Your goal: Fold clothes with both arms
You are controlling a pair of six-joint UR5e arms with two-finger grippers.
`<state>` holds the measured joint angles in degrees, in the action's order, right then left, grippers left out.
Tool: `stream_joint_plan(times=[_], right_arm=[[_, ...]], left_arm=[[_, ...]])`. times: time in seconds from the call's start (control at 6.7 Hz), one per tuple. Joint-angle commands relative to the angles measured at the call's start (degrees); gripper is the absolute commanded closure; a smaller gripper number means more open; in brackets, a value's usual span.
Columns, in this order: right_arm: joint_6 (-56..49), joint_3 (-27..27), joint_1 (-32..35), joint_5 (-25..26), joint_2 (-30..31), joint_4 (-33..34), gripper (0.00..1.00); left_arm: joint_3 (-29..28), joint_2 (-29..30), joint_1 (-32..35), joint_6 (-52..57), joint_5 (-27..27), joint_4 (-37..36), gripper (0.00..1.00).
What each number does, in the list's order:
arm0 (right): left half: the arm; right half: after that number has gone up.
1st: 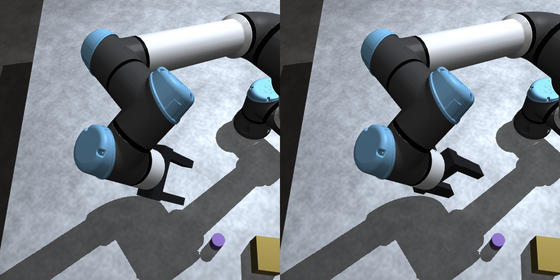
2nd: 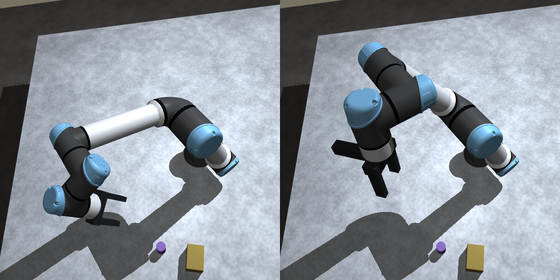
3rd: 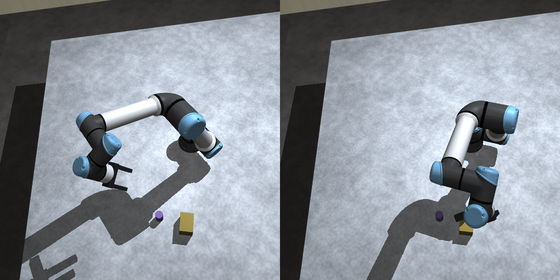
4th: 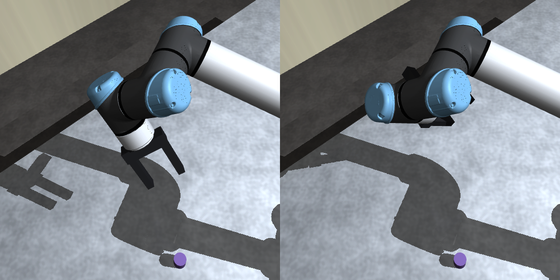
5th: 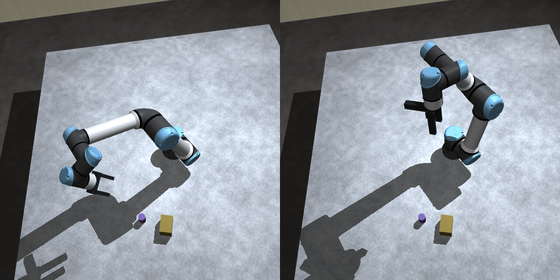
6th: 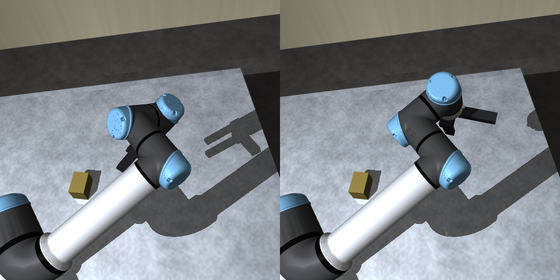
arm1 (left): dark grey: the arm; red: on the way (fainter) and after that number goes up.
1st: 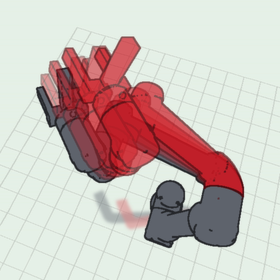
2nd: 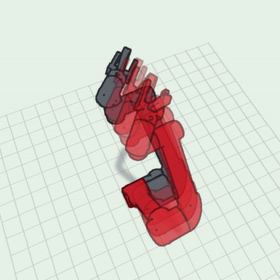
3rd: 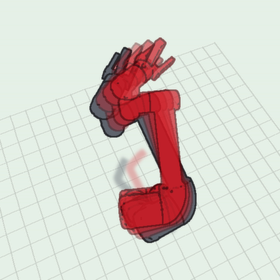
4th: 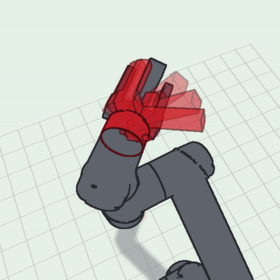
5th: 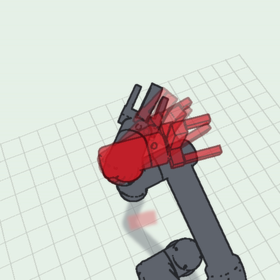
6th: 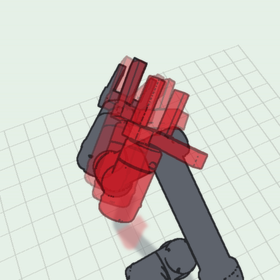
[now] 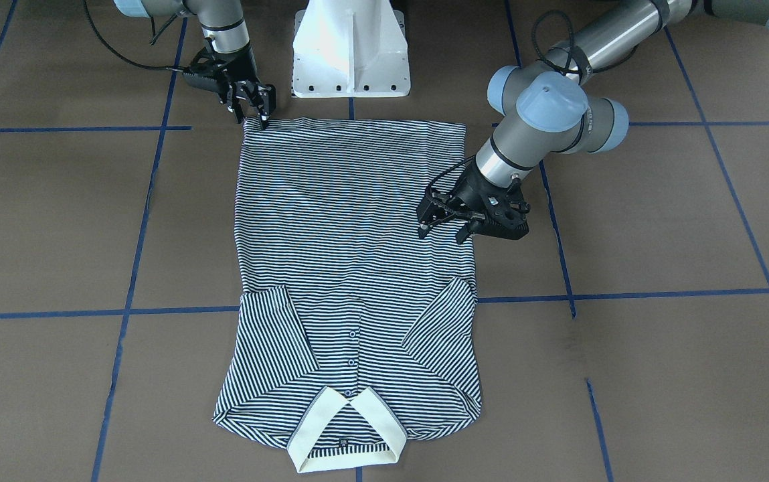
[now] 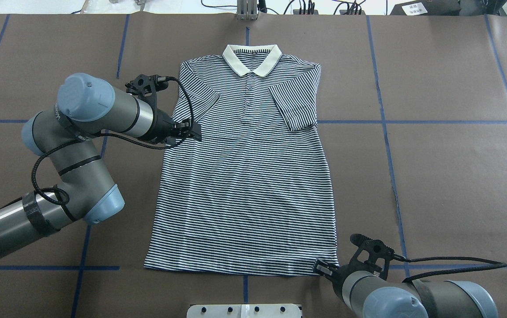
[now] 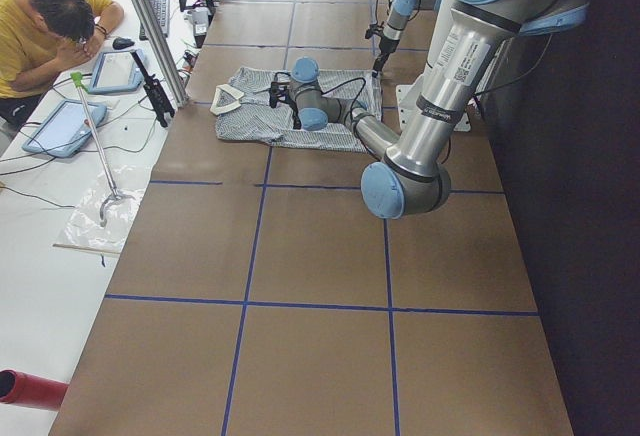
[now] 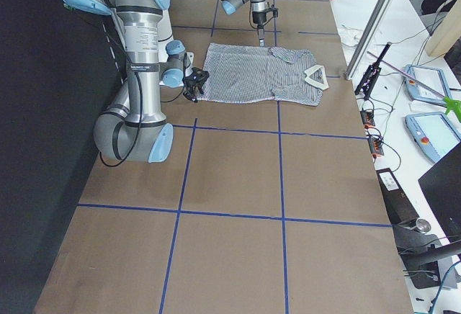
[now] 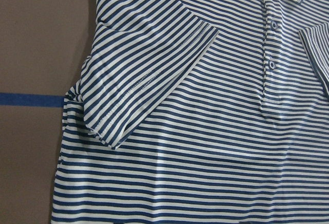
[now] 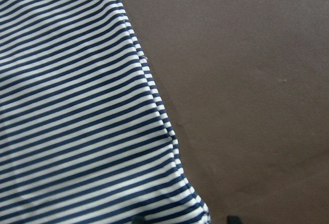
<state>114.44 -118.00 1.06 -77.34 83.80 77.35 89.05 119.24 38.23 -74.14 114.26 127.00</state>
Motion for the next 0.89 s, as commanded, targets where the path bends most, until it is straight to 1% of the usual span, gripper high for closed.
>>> stream_joint_plan(times=[0.0,0.3,0.45,0.6,0.75], right_arm=[[0.0,0.0,-0.1,0.0,-0.3,0.0,1.00],[-0.1,-0.6,0.0,0.0,-0.4,0.0,1.00],[-0.1,-1.1,0.1,0.0,-0.3,0.0,1.00],[-0.2,-3.1,0.2,0.0,0.0,0.0,1.00],[-0.2,-3.1,0.2,0.0,0.1,0.0,1.00]], left_arm=[[0.3,-1.0,-0.5,-0.8,-0.1,0.0,0.19],[0.5,-1.5,-1.0,-0.9,-0.3,0.0,0.18],[1.3,-1.6,-1.8,-2.4,-1.5,-0.1,0.17],[4.2,-2.3,-5.0,-8.4,-5.0,-0.5,0.17],[9.2,-6.1,-10.3,-12.0,-10.7,-1.1,0.17]])
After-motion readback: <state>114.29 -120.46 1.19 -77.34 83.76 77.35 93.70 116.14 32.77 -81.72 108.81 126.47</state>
